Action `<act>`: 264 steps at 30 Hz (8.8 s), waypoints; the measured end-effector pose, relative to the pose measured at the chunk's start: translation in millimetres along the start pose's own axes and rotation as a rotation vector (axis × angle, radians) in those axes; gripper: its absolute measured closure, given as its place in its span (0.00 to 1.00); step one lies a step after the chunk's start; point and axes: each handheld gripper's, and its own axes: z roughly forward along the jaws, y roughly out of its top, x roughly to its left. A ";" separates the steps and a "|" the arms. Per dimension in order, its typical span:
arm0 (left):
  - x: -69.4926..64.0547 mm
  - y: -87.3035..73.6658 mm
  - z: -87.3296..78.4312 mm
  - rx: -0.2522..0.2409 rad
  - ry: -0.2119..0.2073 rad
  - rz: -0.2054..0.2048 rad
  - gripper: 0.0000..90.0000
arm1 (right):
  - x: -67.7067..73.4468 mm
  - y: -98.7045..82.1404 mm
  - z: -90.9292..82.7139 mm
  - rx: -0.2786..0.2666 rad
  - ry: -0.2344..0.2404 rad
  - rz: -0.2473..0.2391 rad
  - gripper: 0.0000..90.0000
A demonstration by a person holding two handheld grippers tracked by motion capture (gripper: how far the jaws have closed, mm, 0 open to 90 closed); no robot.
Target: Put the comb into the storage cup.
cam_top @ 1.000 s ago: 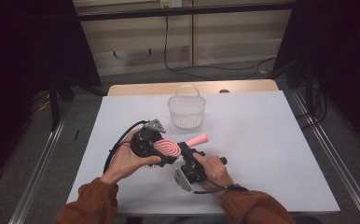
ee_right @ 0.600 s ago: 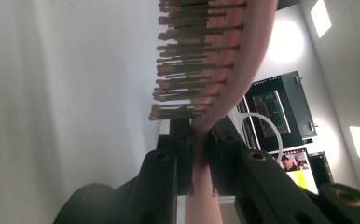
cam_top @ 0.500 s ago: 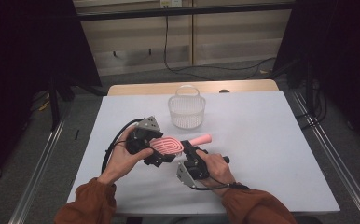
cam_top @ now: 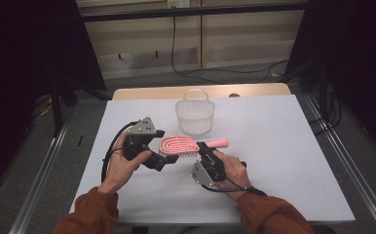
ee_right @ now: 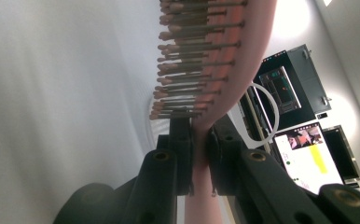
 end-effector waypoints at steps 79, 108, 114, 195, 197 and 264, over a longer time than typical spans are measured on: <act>2.7 -19.8 1.7 -0.228 0.111 0.009 0.03 | -57.1 -47.3 -5.8 -0.301 0.385 0.981 0.91; -0.8 -13.3 11.3 -0.324 -0.027 -0.015 0.08 | -50.4 -41.7 -3.3 -0.414 0.565 0.979 0.91; -5.4 -6.4 12.0 -0.392 -0.075 -0.031 0.05 | -50.2 -40.0 -4.0 -0.429 0.586 0.973 0.91; -0.6 12.3 36.9 -0.451 -0.279 0.037 0.71 | -36.2 -37.0 3.3 -0.437 0.728 0.960 0.72; -0.9 12.1 36.7 -0.447 -0.278 0.028 0.71 | -36.0 -36.8 2.9 -0.434 0.714 0.961 0.68; 13.0 8.4 9.5 -0.450 -0.036 -0.070 0.71 | -51.3 -79.7 -49.8 -0.195 0.231 1.031 0.00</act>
